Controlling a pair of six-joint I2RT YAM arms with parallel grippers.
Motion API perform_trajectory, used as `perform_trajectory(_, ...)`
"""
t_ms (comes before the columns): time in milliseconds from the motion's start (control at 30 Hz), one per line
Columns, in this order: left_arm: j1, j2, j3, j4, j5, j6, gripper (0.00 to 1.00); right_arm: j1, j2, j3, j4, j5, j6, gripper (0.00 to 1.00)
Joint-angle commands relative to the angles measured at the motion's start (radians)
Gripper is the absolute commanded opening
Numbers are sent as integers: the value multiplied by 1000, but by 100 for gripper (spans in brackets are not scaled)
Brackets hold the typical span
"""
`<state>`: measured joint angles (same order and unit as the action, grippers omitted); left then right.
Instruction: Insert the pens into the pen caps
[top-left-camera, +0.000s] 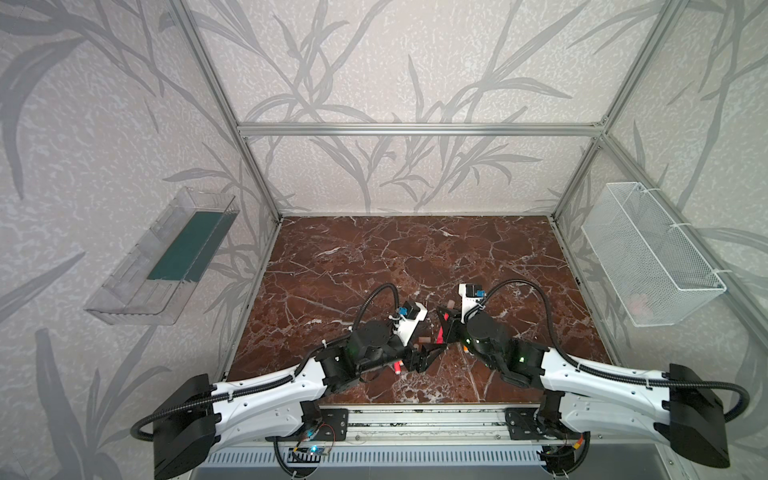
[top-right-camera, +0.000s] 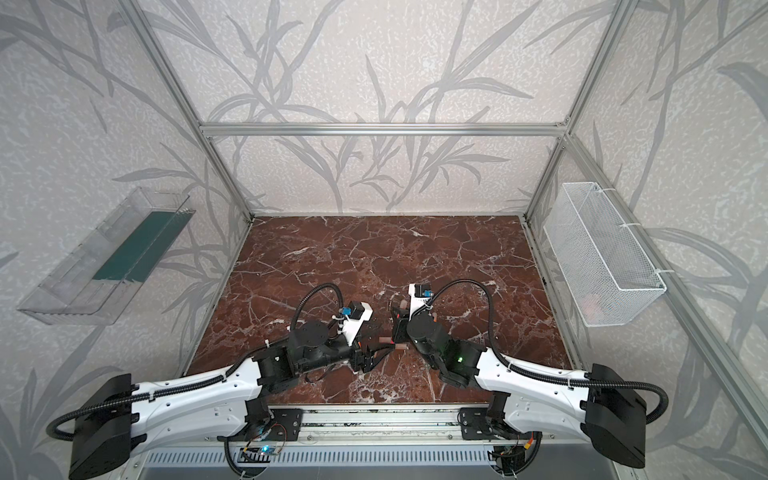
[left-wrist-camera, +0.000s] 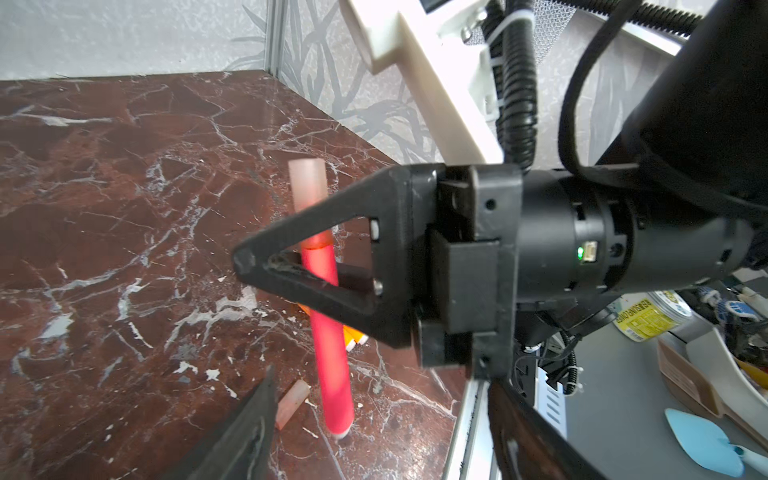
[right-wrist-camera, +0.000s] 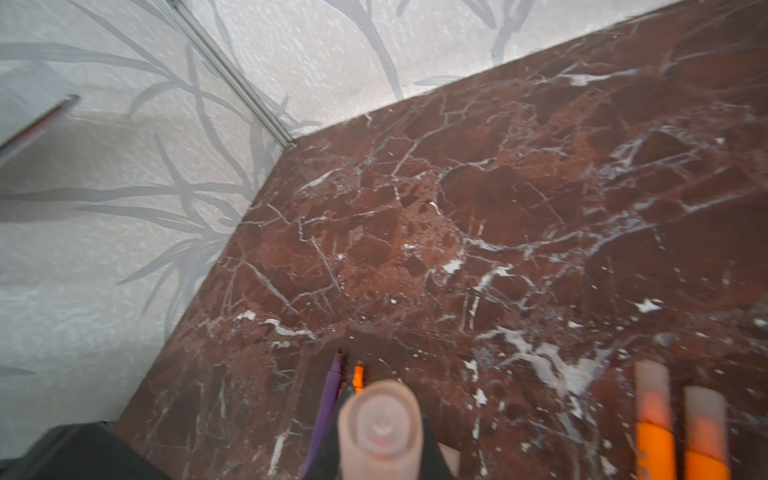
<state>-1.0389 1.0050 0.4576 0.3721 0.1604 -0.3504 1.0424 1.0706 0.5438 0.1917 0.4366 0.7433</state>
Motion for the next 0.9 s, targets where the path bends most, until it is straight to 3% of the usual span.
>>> perform_trajectory(0, -1, -13, 3, 9, -97, 1, 82, -51, -5, 24, -166, 5, -13, 1)
perform_trajectory(333, 7, -38, 68, -342, -468, -131, 83, -156, 219, 204, -426, -117, -98, 0)
perform_trajectory(633, 16, -49, 121, -593, -629, -282, 83, -199, 422, 342, -601, -146, -161, 0)
perform_trajectory(867, 19, -59, 121, -643, -657, -324, 83, -237, 526, 380, -633, -214, -177, 0)
